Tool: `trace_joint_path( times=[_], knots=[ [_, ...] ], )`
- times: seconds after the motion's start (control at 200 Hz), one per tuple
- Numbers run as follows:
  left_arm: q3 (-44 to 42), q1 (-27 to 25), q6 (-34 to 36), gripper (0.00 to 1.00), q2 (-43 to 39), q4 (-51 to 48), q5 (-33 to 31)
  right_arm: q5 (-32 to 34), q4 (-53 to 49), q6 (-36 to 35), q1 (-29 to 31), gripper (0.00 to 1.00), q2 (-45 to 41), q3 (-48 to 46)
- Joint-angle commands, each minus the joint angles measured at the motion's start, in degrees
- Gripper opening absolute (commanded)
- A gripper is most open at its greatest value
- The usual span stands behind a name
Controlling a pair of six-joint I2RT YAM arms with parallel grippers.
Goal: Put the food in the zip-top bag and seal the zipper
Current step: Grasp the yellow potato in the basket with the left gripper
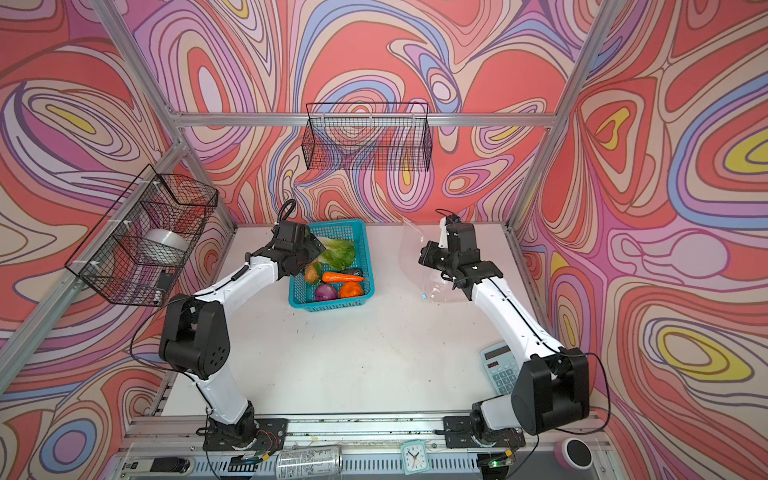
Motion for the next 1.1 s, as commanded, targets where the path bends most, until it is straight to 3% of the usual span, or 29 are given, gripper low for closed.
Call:
trace_joint_path(
  times=[0.0,0.155,0.521,0.691,0.951,1.097],
  knots=[
    [2.86,0.38,-13.14,0.91,2.66,1.11,-3.05,0.48,0.13,-0.41,0.23,0.0,-1.49,-0.96],
    [1.71,0.37,-21.56,0.93,3.5,-0.28,-6.04,1.69,-0.15,-1.09,0.24,0.0,-2.39,-1.75],
    [10.04,1.49,-23.85,0.92,12.32,-4.17,-4.11,2.04,-0.27,-1.72,0.24,0.0,-2.97,-1.91],
    [11.49,1.5,-25.79,0.91,14.33,-6.19,-6.11,3.2,-1.08,-2.18,0.23,0.0,-4.29,-2.72],
    [13.18,1.57,-26.81,0.85,17.02,-7.7,-5.86,3.8,-1.19,-2.34,0.23,0.0,-4.73,-2.55],
    [12.17,1.58,-27.54,0.74,17.85,-7.04,-5.44,3.99,-1.45,-2.48,0.23,0.0,-4.85,-2.37]
  ],
)
